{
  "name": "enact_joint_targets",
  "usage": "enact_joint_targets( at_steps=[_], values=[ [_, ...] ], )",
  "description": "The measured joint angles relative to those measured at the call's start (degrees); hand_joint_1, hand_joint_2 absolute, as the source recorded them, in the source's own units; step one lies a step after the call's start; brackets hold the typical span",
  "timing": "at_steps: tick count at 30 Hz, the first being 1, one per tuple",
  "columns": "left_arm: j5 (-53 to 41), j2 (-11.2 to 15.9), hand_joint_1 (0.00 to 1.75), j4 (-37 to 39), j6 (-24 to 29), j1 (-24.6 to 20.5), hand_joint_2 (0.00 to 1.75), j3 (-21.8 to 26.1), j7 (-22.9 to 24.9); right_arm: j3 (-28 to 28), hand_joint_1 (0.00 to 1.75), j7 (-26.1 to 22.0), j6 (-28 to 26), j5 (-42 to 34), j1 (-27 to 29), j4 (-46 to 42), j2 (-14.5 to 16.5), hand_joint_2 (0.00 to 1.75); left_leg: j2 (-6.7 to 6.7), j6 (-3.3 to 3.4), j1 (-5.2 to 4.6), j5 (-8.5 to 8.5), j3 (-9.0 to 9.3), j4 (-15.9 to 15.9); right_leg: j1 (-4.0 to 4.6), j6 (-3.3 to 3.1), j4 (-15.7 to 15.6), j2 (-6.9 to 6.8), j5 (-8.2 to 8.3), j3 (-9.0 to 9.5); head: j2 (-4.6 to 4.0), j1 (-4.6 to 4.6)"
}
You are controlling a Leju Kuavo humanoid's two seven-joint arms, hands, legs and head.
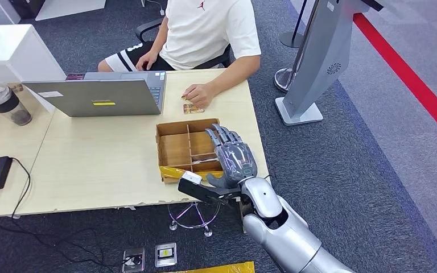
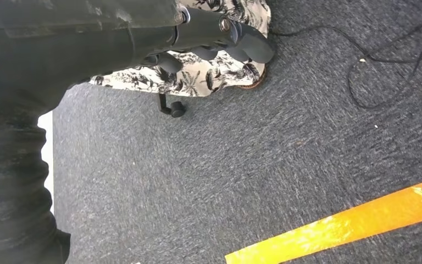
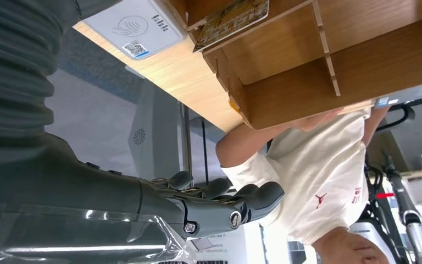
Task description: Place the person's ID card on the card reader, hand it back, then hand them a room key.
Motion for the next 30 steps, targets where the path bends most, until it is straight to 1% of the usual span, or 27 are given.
enact_joint_targets(
  at_steps=[7, 19, 23, 30],
  values=[
    [-0.7, -0.2, 0.00, -0.2, -0.2, -0.2, 1.75, 0.0, 0.4, 0.2, 0.00, 0.7, 0.2, 1.3, -0.7, 3.0, 1.3, 1.75, 0.00, 0.00, 0.00, 0.00, 0.00, 0.0, 0.00, 0.00, 0.0, 0.00, 0.00, 0.00, 0.00, 0.00],
    [-2.3, -0.5, 0.00, -0.6, -0.9, -1.0, 1.75, 0.4, 0.6, 0.2, 0.00, 1.0, 0.6, 2.8, -1.1, 6.4, 2.2, 1.75, 0.00, 0.00, 0.00, 0.00, 0.00, 0.0, 0.00, 0.00, 0.0, 0.00, 0.00, 0.00, 0.00, -0.01],
    [-2.6, -0.7, 0.00, -0.8, -1.0, -1.1, 1.75, 0.9, 0.7, 0.2, 0.00, 0.4, -0.1, 3.5, -1.6, 8.5, 2.9, 1.75, 0.01, 0.00, 0.00, 0.00, 0.00, 0.0, 0.00, 0.00, 0.0, 0.01, 0.00, -0.01, 0.00, -0.01],
    [-3.4, -1.1, 0.00, -1.1, -1.2, -1.3, 1.75, 2.1, 0.8, 0.2, 0.01, -1.5, -1.7, 4.1, -3.0, 13.9, 5.1, 1.75, 0.01, 0.00, 0.00, 0.00, -0.01, 0.0, 0.00, 0.00, 0.0, 0.02, 0.00, -0.03, 0.00, -0.01]
  ],
)
